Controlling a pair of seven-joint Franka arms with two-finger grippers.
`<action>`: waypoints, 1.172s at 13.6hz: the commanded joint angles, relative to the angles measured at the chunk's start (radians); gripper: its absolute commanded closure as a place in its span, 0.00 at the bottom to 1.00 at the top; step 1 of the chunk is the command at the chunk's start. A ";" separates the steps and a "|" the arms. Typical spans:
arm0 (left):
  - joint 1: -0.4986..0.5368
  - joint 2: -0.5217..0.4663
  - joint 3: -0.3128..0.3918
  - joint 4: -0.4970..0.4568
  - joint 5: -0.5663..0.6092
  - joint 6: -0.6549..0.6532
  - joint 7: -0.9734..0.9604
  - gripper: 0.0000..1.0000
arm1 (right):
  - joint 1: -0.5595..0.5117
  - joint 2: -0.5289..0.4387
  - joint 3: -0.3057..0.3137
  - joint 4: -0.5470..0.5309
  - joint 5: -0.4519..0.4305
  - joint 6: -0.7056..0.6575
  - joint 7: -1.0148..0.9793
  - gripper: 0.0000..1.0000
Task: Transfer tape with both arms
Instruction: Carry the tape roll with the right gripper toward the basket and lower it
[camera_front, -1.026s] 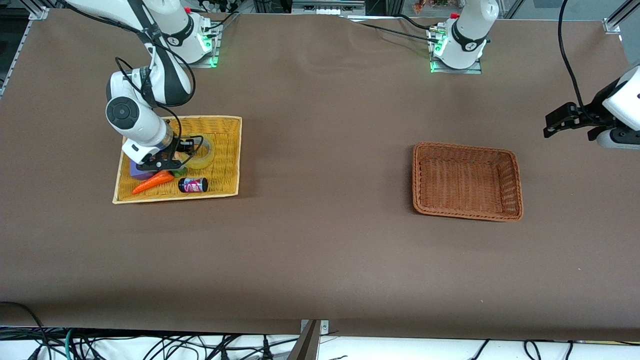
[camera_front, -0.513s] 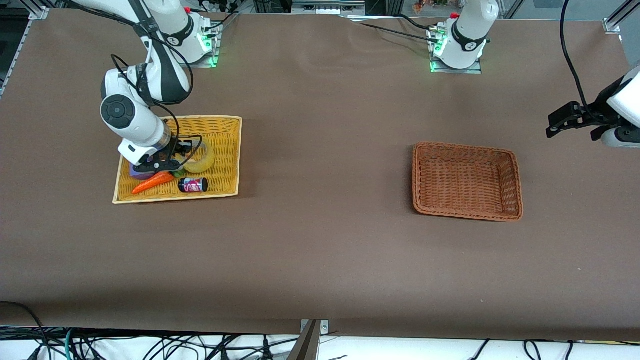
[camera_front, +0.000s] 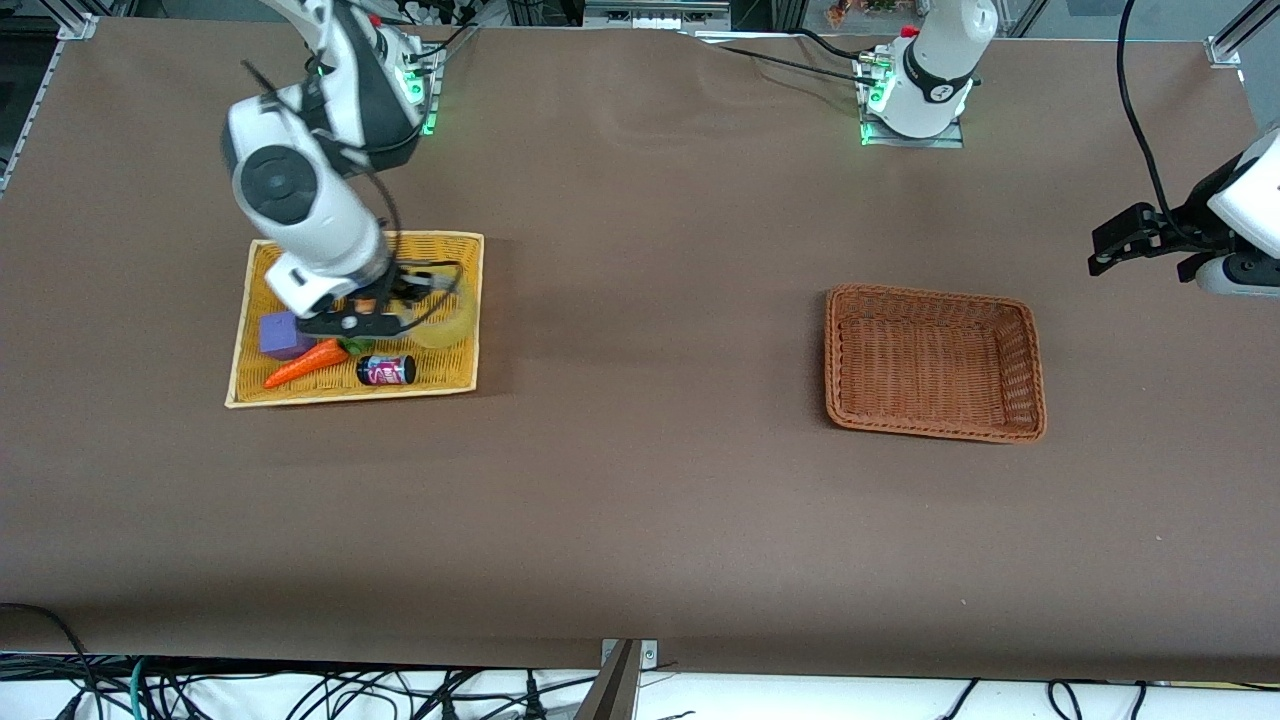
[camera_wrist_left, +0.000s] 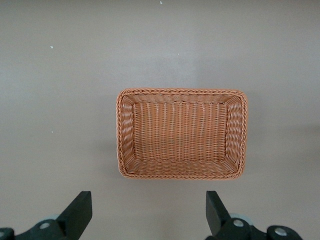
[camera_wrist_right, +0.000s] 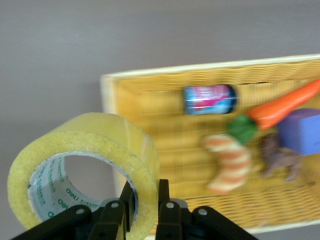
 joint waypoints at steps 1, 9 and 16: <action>-0.005 0.015 -0.004 0.035 0.023 -0.016 0.007 0.00 | 0.062 0.165 0.059 0.206 0.009 -0.044 0.210 1.00; -0.007 0.021 -0.003 0.054 0.016 -0.016 0.017 0.00 | 0.321 0.504 0.059 0.558 0.005 -0.016 0.603 1.00; -0.010 0.026 -0.003 0.057 0.020 -0.016 0.015 0.00 | 0.370 0.662 0.059 0.564 0.001 0.129 0.643 1.00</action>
